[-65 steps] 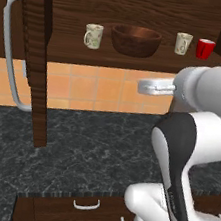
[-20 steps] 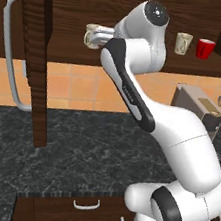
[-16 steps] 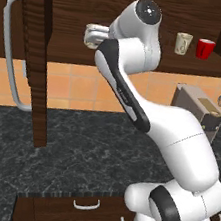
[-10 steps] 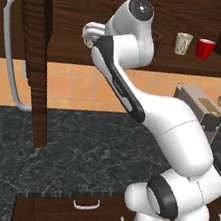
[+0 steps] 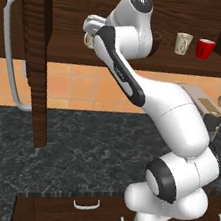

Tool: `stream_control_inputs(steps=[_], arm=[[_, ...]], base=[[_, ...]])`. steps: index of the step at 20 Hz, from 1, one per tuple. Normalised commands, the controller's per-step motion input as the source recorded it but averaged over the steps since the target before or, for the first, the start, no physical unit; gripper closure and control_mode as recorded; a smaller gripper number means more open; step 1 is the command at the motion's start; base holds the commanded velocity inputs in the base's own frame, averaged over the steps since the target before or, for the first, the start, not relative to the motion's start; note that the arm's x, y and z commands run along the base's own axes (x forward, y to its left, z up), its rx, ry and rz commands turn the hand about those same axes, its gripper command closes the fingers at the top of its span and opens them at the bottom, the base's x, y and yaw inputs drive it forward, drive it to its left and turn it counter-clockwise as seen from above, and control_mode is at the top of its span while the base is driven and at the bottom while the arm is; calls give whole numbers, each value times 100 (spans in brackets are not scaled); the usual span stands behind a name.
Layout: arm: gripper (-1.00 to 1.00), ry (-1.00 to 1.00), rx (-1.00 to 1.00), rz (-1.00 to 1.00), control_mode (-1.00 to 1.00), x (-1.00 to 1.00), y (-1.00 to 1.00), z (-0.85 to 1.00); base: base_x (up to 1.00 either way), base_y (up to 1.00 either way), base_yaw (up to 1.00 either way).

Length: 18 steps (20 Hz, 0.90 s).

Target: Gather all objects into one cabinet and sort the glasses and bowls to opposite sides.

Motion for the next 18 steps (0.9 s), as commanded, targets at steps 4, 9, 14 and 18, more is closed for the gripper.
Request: stream_control_inputs(steps=[4, 9, 14, 18], arm=[[-100, 10, 2, 0, -100, 0, 0, -1], [-100, 14, -2, 0, -100, 9, 27, -32], [-100, 4, -9, -6, -100, 17, 51, -5], [-100, 0, -6, -8, -100, 27, 13, 0]], base=[[0, 0, 0], [0, 0, 0], [0, 0, 0], [0, 0, 0]])
